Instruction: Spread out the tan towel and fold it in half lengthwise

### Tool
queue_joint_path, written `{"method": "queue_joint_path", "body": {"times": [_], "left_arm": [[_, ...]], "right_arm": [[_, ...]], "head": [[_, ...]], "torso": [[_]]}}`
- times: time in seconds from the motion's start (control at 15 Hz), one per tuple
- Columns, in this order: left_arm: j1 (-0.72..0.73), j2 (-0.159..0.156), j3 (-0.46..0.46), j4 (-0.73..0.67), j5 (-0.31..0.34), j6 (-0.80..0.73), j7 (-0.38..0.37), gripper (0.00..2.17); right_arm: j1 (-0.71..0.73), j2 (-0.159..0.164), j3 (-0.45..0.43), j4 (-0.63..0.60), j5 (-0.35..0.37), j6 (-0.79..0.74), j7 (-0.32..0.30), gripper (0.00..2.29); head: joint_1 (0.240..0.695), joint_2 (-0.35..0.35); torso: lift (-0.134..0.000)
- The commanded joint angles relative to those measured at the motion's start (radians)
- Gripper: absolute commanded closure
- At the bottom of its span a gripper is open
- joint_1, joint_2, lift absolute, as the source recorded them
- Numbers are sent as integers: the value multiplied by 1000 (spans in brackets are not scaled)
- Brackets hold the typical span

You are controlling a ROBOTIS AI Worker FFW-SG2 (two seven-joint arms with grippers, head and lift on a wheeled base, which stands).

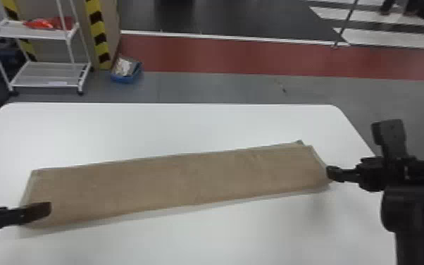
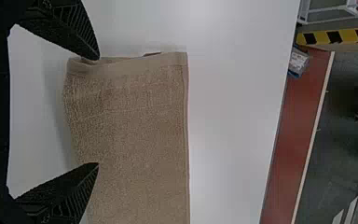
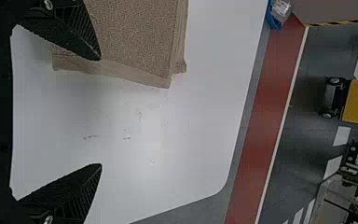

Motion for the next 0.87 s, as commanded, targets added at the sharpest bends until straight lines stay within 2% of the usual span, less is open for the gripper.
{"method": "queue_joint_path", "body": {"times": [0.0,0.8], "left_arm": [[1,-1,-3,0,-2,0,1,80],[-2,-1,-13,2,-7,-3,1,80]], "right_arm": [[1,1,0,-1,0,3,1,63],[-5,0,-5,-5,-18,3,10,49]], "head": [[695,-131],[695,-133]], "torso": [[-123],[-123]]}}
